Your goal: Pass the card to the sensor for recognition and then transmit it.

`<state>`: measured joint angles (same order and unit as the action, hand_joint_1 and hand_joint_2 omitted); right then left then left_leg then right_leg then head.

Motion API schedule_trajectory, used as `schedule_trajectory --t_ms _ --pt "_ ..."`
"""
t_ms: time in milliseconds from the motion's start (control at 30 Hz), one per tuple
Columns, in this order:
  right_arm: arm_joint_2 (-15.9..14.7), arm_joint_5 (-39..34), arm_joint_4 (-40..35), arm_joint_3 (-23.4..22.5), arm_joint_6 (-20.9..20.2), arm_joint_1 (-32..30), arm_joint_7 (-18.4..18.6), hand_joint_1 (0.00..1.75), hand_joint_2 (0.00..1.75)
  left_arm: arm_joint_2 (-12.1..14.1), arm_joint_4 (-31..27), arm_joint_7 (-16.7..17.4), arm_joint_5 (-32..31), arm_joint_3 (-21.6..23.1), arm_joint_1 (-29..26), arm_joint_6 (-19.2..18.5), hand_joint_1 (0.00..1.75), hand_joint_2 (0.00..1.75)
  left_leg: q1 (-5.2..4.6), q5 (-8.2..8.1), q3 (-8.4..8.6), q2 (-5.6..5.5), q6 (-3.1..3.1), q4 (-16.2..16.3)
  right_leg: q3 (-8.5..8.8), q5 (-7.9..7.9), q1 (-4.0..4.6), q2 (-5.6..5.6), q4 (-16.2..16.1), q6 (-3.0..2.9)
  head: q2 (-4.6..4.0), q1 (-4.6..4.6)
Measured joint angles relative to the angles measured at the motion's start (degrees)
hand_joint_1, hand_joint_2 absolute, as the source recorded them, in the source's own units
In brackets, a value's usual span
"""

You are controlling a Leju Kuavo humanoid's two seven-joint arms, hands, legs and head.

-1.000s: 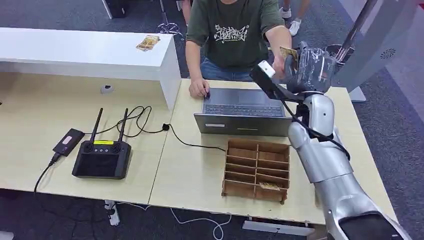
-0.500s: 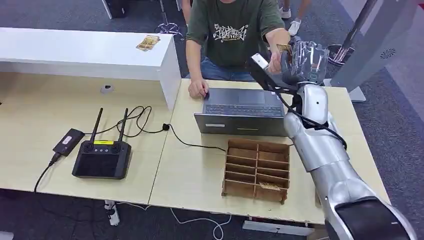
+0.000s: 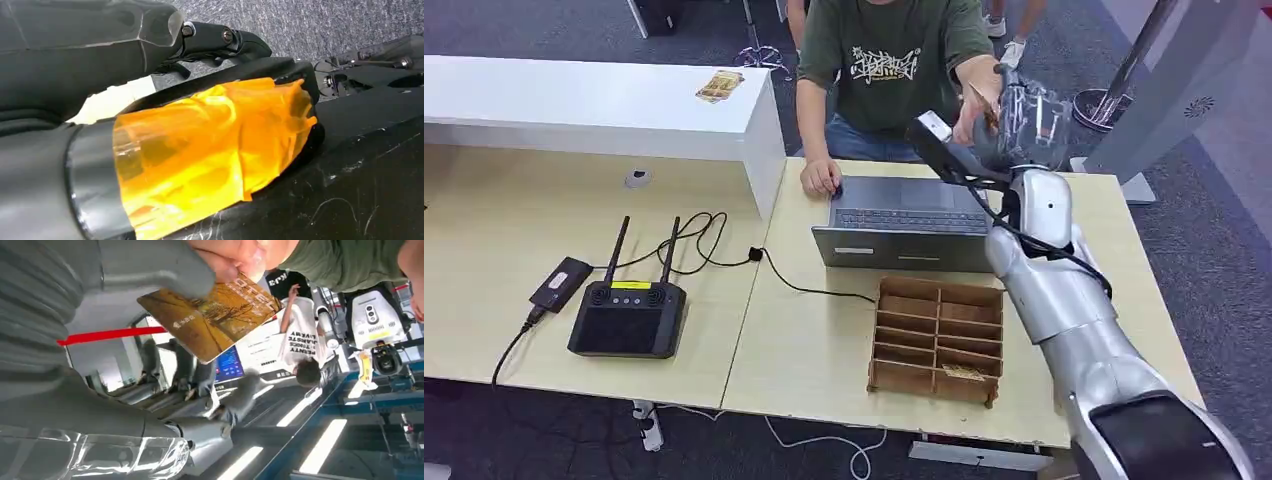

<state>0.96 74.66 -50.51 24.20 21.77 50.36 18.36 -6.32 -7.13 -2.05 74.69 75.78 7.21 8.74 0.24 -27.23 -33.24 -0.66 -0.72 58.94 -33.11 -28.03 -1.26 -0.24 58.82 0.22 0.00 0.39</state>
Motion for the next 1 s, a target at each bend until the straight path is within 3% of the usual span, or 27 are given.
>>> schedule_trajectory --t_ms 567,767,1000 --pt "-0.6 1.0 -2.8 0.3 3.4 -1.2 -1.2 0.0 1.75 0.0 0.0 -0.3 0.4 0.0 0.0 0.0 0.0 0.0 0.0 0.0 0.01 0.01 0.0 0.0 -0.05 0.0 0.0 0.01 0.0 0.0 0.0 0.0" --pt "-3.6 1.2 -9.6 -0.7 7.1 -5.8 -2.0 0.0 1.75 0.0 0.0 -1.1 1.4 0.0 -0.2 0.1 0.0 0.0 -0.01 -0.01 0.0 0.0 0.01 0.0 -0.05 0.0 -0.01 0.01 0.0 0.0 0.0 0.0" --pt "-8.3 2.1 -21.9 -5.1 11.0 -15.5 -3.3 0.0 1.75 0.0 0.0 -1.8 2.6 0.0 -0.8 0.2 0.0 0.0 -0.01 -0.05 -0.02 -0.01 0.01 0.0 -0.05 0.0 -0.01 -0.01 -0.1 0.0 0.0 0.0"
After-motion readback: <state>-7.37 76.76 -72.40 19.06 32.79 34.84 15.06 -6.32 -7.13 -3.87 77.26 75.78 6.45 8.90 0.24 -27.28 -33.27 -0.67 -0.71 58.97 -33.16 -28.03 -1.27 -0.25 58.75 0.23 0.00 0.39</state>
